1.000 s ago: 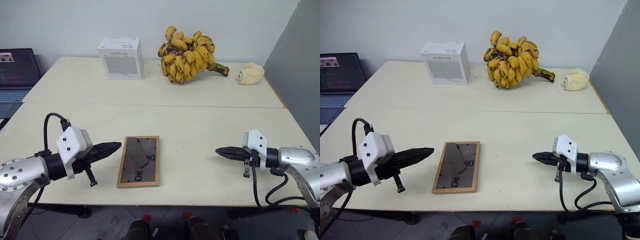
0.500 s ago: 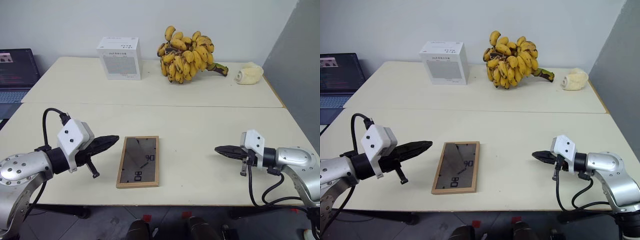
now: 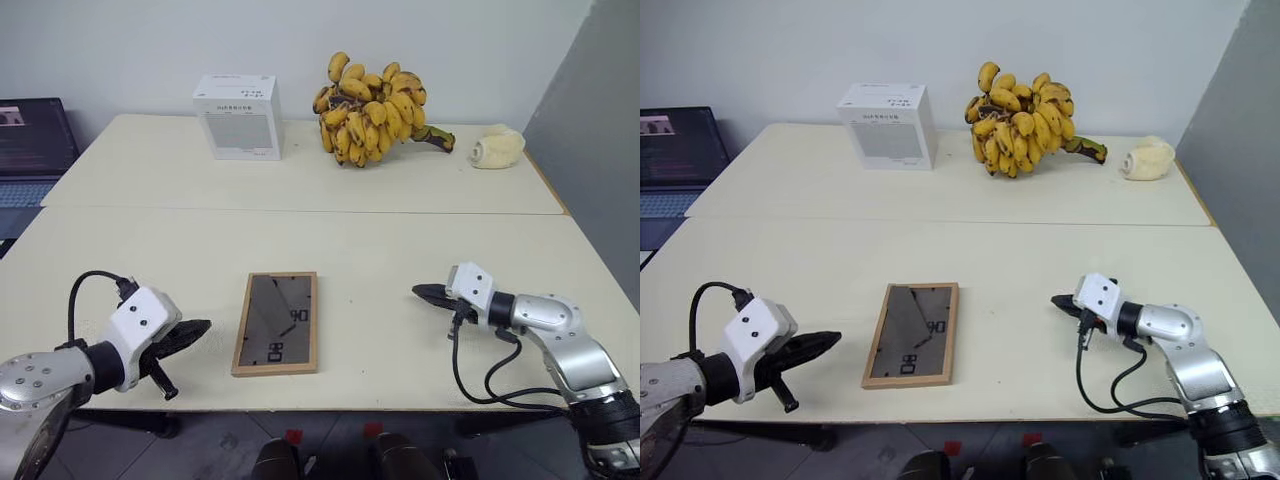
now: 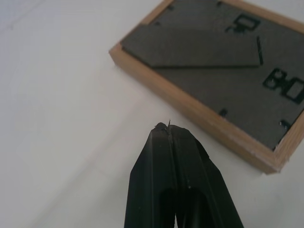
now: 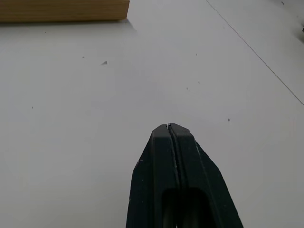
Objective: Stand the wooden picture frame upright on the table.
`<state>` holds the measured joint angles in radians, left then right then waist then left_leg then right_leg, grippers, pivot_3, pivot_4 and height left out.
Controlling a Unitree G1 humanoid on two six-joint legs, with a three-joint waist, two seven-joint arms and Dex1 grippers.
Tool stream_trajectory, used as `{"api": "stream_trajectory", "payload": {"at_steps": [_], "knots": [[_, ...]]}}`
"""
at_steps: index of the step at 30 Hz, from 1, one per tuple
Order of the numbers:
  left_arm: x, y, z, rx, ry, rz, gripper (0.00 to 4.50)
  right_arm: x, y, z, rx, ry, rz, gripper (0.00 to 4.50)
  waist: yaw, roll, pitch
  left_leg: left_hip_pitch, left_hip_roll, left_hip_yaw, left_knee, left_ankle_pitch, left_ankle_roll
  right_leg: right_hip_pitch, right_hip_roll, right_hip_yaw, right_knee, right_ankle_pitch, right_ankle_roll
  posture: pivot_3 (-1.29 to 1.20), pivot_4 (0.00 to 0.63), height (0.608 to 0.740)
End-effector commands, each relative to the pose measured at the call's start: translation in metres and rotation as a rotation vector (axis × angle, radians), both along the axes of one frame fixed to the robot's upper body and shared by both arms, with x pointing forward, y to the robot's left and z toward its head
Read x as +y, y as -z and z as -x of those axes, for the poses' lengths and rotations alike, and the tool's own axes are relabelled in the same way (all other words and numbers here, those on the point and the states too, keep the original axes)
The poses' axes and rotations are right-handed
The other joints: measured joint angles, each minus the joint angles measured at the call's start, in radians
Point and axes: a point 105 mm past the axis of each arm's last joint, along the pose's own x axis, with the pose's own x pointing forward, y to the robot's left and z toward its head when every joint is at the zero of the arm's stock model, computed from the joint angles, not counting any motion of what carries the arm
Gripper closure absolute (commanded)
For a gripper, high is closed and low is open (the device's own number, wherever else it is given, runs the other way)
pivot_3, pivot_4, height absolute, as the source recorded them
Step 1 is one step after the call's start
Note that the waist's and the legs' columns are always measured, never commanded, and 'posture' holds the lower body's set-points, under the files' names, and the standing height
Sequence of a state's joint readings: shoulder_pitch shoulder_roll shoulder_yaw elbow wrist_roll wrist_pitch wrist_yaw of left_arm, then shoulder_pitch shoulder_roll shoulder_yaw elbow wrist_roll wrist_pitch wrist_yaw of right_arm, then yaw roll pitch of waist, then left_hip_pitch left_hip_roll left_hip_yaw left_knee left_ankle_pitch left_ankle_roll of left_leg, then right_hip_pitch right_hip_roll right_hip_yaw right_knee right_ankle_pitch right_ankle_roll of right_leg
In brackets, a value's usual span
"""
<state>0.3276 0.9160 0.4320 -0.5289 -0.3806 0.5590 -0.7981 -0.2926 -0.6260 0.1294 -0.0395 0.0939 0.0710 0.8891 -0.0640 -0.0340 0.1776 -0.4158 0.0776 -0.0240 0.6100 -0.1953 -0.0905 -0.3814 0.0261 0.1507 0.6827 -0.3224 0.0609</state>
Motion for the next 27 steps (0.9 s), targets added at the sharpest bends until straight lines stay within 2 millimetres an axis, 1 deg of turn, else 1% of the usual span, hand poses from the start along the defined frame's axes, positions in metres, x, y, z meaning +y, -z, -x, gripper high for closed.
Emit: {"api": "stream_trajectory", "payload": {"at_steps": [1,3,6,12,15,18,22,25,27], "knots": [[0.005,0.009,-0.005,-0.004,-0.019,-0.028,4.49,0.02,-0.003,-0.008,-0.057,-0.033,-0.002,4.5,0.0,0.0,0.0,0.0,0.0,0.0,0.0,0.0,0.0,0.0,0.0,0.0,0.0,0.0,0.0,0.0,0.15,0.74],[-0.003,0.019,-0.01,0.015,-0.007,-0.011,4.49,0.029,0.0,-0.013,-0.064,-0.042,-0.004,4.5,0.003,0.0,0.0,0.0,0.0,0.0,0.0,0.0,0.0,0.0,0.0,0.0,0.0,0.001,0.0,0.0,0.15,0.74],[-0.029,0.034,-0.02,0.036,0.061,0.025,4.49,0.039,-0.001,-0.019,-0.081,-0.042,-0.02,4.5,0.008,0.0,0.0,-0.001,-0.001,0.0,0.0,0.0,0.0,0.0,0.0,0.0,0.0,0.002,-0.001,0.0,0.15,0.74],[-0.075,0.041,-0.042,0.025,0.191,0.073,4.49,0.04,-0.006,-0.026,-0.107,-0.017,-0.029,4.5,0.014,0.0,0.0,-0.001,-0.001,-0.001,0.001,0.0,0.0,0.001,0.0,-0.001,0.0,0.003,-0.002,0.0,0.15,0.74],[-0.096,0.04,-0.054,0.012,0.256,0.087,4.49,0.034,-0.005,-0.028,-0.117,0.01,-0.019,4.5,0.017,0.0,0.0,-0.001,-0.001,-0.001,0.001,0.0,0.0,0.001,0.0,0.0,0.0,0.003,-0.002,0.0,0.15,0.74],[-0.111,0.037,-0.065,-0.001,0.298,0.103,4.49,0.025,-0.003,-0.03,-0.127,0.049,-0.001,4.5,0.017,0.0,0.0,-0.001,-0.001,-0.001,0.001,0.0,0.0,0.002,0.0,0.0,0.0,0.004,-0.002,0.0,0.15,0.74],[-0.124,0.034,-0.079,-0.016,0.324,0.122,4.49,0.015,0.0,-0.031,-0.136,0.086,0.027,4.5,0.019,0.0,0.0,-0.001,-0.002,-0.001,0.002,0.0,0.0,0.002,0.0,0.0,0.001,0.004,-0.002,0.0,0.15,0.74],[-0.133,0.032,-0.085,-0.019,0.336,0.148,4.49,0.005,0.003,-0.031,-0.137,0.113,0.048,4.5,0.019,0.0,0.0,-0.001,-0.002,-0.002,0.002,0.0,0.0,0.002,0.0,0.0,0.001,0.004,-0.002,0.0,0.15,0.74],[-0.139,0.031,-0.089,-0.017,0.335,0.174,4.49,-0.008,0.007,-0.031,-0.149,0.135,0.096,4.5,0.019,0.0,0.0,-0.001,-0.002,-0.001,0.002,0.0,0.0,0.002,0.0,0.0,0.001,0.004,-0.001,0.0,0.15,0.74]]}}
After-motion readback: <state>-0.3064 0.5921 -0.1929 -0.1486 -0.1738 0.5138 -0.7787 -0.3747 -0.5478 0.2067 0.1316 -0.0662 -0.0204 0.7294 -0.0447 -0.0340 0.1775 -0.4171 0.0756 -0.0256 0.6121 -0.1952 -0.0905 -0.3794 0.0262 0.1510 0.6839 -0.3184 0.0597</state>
